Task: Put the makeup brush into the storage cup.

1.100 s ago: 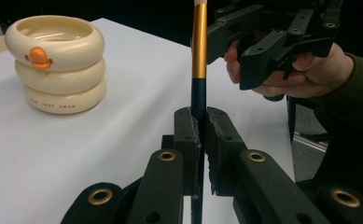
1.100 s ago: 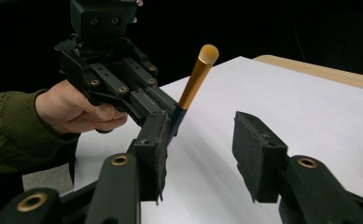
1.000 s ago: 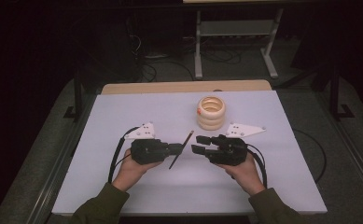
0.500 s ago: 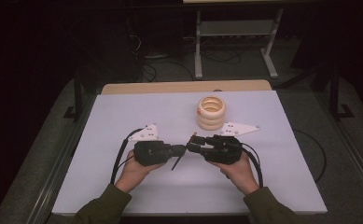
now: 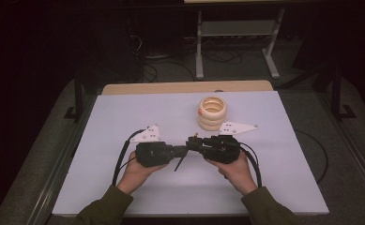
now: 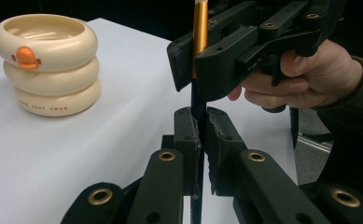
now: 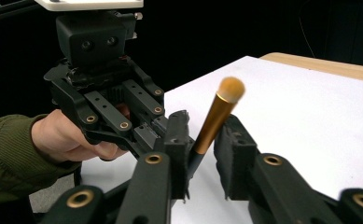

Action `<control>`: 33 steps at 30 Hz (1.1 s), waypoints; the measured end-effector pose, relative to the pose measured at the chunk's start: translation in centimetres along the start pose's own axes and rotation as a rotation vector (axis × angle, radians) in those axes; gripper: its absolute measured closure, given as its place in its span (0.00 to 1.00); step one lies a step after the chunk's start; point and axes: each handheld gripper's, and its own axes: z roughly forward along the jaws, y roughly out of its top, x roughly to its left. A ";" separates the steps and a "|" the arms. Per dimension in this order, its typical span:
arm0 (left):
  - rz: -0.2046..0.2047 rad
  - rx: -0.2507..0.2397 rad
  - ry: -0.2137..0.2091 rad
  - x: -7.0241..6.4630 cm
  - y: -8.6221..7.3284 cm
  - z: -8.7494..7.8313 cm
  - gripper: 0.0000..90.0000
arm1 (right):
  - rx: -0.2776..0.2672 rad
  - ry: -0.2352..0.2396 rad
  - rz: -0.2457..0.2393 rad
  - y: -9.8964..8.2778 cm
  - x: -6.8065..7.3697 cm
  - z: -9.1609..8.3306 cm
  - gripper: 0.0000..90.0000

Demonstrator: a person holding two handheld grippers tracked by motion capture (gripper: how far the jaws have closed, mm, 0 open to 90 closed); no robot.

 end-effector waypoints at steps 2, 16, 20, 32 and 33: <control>0.000 0.000 0.001 0.0 0.0 0.0 0.93 | 0.002 0.000 0.005 0.0 0.0 0.1 0.86; -0.004 -0.005 -0.001 0.1 -0.1 0.1 0.93 | 0.002 0.009 0.009 0.2 0.1 0.4 0.92; 0.015 -0.005 0.004 0.1 -0.1 0.0 0.92 | 0.004 0.009 0.007 0.2 0.2 0.4 0.92; 0.023 0.000 0.031 0.4 -0.4 -1.0 0.70 | 0.000 -0.008 -0.003 0.4 0.0 -0.2 0.92; 0.027 -0.004 0.036 0.4 -0.5 -1.2 0.68 | 0.000 -0.010 -0.007 0.4 0.0 -0.2 0.92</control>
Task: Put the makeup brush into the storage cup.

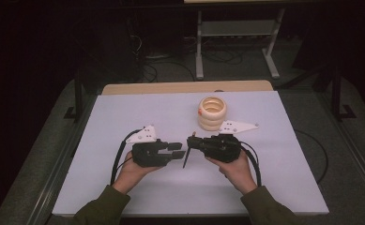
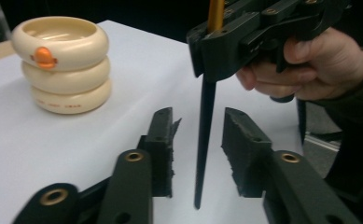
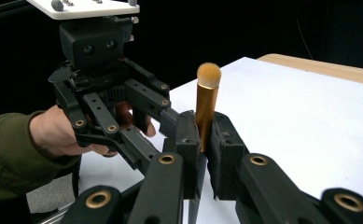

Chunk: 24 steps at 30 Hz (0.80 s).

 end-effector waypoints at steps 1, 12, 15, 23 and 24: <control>-0.006 0.004 0.004 0.0 0.0 -0.1 0.67 | -0.002 -0.002 -0.006 0.0 0.0 0.0 0.92; -0.024 0.051 0.047 0.3 -0.6 -1.4 0.48 | 0.002 -0.017 -0.026 0.2 -0.2 -0.7 0.92; -0.030 0.065 0.054 0.3 -0.7 -1.7 0.44 | 0.009 -0.020 -0.033 0.2 -0.2 -0.8 0.92; -0.020 0.087 0.105 0.4 -1.2 -2.8 0.31 | 0.024 -0.030 -0.050 0.3 -0.3 -1.0 0.92; -0.020 0.083 0.113 0.4 -1.3 -3.0 0.30 | 0.024 -0.031 -0.055 0.3 -0.3 -1.0 0.92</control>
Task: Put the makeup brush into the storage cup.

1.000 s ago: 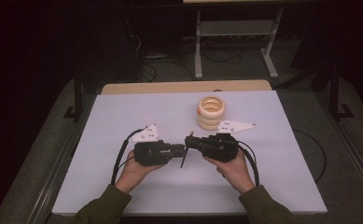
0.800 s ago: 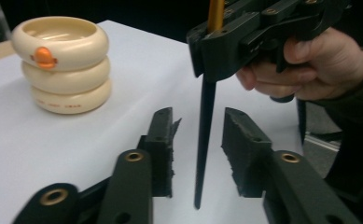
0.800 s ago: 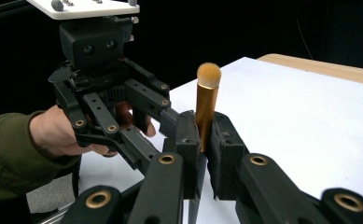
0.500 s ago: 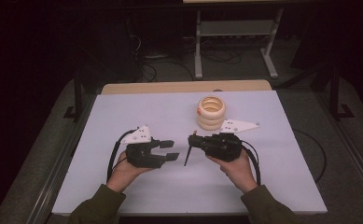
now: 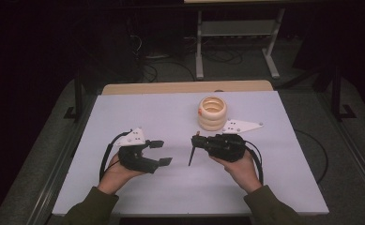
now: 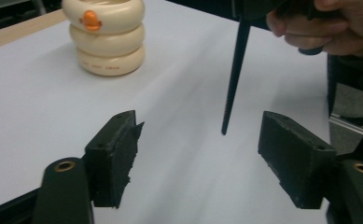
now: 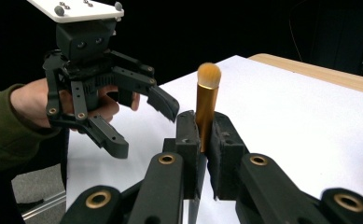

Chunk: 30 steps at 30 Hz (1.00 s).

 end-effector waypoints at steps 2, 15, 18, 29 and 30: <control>-0.002 0.005 0.023 0.1 -0.2 -0.4 0.27 | 0.003 -0.003 -0.001 0.0 0.0 -0.1 0.92; -0.032 -0.047 0.140 0.6 -2.3 -3.3 0.06 | 0.007 -0.016 0.003 0.2 -0.3 -0.5 0.92; -0.042 -0.057 0.160 0.7 -2.9 -3.8 0.03 | 0.010 -0.019 0.005 0.3 -0.3 -0.6 0.92; -0.064 -0.092 0.186 0.3 -4.8 -5.3 0.03 | 0.024 -0.041 -0.007 0.5 -0.6 -0.7 0.92; -0.071 -0.096 0.183 0.2 -4.9 -5.3 0.01 | 0.023 -0.042 -0.011 0.5 -0.7 -0.7 0.92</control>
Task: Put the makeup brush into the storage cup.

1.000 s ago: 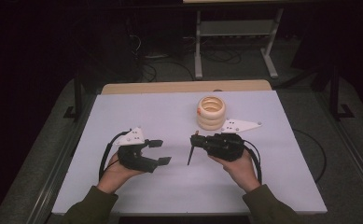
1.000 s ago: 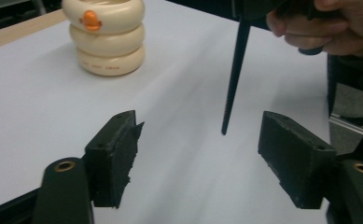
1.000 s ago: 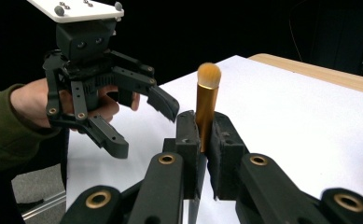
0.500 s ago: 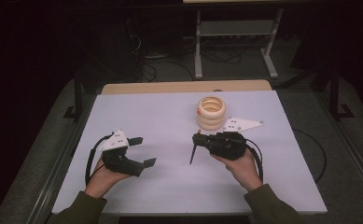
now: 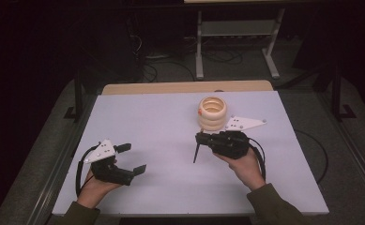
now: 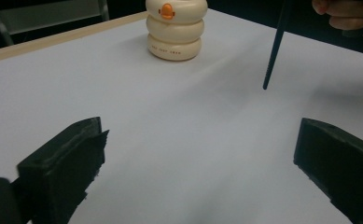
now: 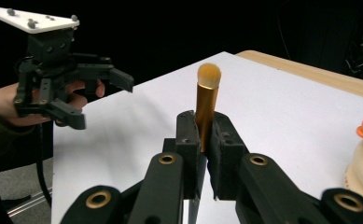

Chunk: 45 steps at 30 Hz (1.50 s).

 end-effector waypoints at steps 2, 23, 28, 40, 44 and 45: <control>0.002 -0.003 0.006 0.0 -0.2 -0.2 0.01 | -0.001 -0.005 -0.001 0.1 -0.1 0.0 0.92; -0.001 -0.049 0.048 0.2 -1.4 -1.1 0.00 | 0.036 -0.042 0.000 1.2 -2.1 0.5 0.92; -0.002 -0.054 0.047 0.3 -1.5 -0.9 0.00 | 0.025 -0.051 -0.005 1.7 -2.7 0.5 0.92; -0.005 -0.061 0.038 0.3 -1.5 -0.9 0.00 | 0.021 -0.059 -0.008 3.2 -3.3 0.5 0.92; -0.012 -0.051 0.046 0.4 -1.5 -1.0 0.00 | 0.017 -0.059 -0.010 3.8 -3.4 0.5 0.92; -0.013 -0.051 0.043 0.4 -1.5 -1.0 0.00 | 0.016 -0.061 -0.014 4.0 -3.5 0.5 0.92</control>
